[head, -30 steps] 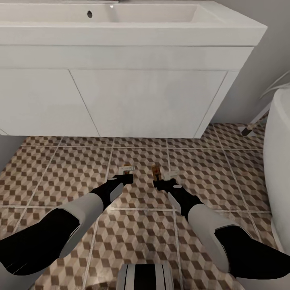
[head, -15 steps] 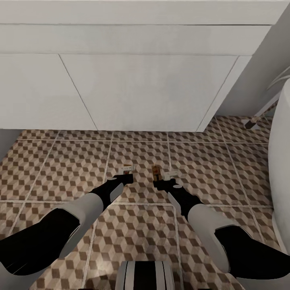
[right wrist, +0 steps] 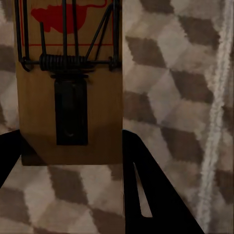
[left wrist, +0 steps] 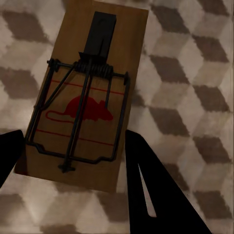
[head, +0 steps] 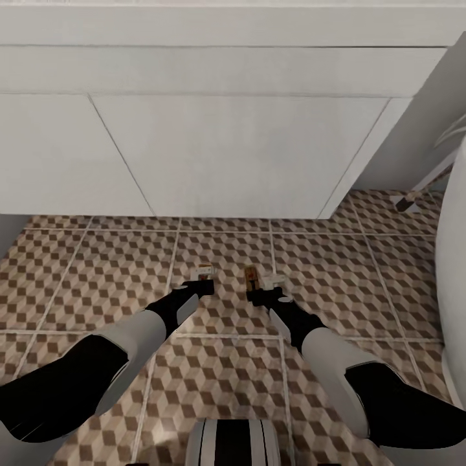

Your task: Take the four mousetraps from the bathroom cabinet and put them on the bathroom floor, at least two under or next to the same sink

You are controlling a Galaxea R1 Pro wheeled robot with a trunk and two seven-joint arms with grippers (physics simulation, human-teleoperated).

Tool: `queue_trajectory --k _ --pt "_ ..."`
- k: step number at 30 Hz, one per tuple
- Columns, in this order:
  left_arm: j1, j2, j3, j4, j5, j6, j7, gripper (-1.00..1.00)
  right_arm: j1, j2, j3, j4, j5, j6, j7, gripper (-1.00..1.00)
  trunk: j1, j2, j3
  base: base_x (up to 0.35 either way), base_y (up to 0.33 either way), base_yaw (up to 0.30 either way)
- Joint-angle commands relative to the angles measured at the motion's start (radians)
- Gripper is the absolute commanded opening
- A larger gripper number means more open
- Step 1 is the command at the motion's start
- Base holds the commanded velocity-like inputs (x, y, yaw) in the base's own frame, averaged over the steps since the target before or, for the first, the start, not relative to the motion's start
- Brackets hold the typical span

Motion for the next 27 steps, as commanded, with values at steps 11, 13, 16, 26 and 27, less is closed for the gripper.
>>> queue_trajectory --k 11,13,16,26,27 --pt "0.0 0.0 -0.006 -0.001 0.003 0.004 0.003 -1.0 0.0 0.0 0.004 -0.002 -0.003 0.006 -0.003 -1.0 0.0 0.0 -0.001 0.271 0.0 0.0" --pt "0.0 0.0 -0.006 -0.001 0.003 0.004 0.002 -1.0 0.0 0.0 0.004 -0.002 -0.003 0.006 -0.003 -1.0 0.0 0.0 -0.001 0.079 0.0 0.0" --pt "0.0 0.0 -0.006 -0.001 0.003 0.004 0.002 -1.0 0.0 0.0 0.004 -0.002 -0.003 0.006 -0.003 -1.0 0.0 0.0 -0.001 0.043 0.0 0.0" --pt "0.0 0.0 -0.006 -0.001 0.003 -0.018 0.003 -1.0 0.0 0.0 0.004 -0.002 -0.003 0.006 -0.003 -1.0 0.0 0.0 -0.001 0.008 0.0 0.0" --pt "0.0 0.0 -0.006 -0.001 0.003 -0.023 0.003 -1.0 0.0 0.0 0.004 -0.002 -0.003 0.006 -0.003 -1.0 0.0 0.0 -0.001 0.0 0.0 0.0"
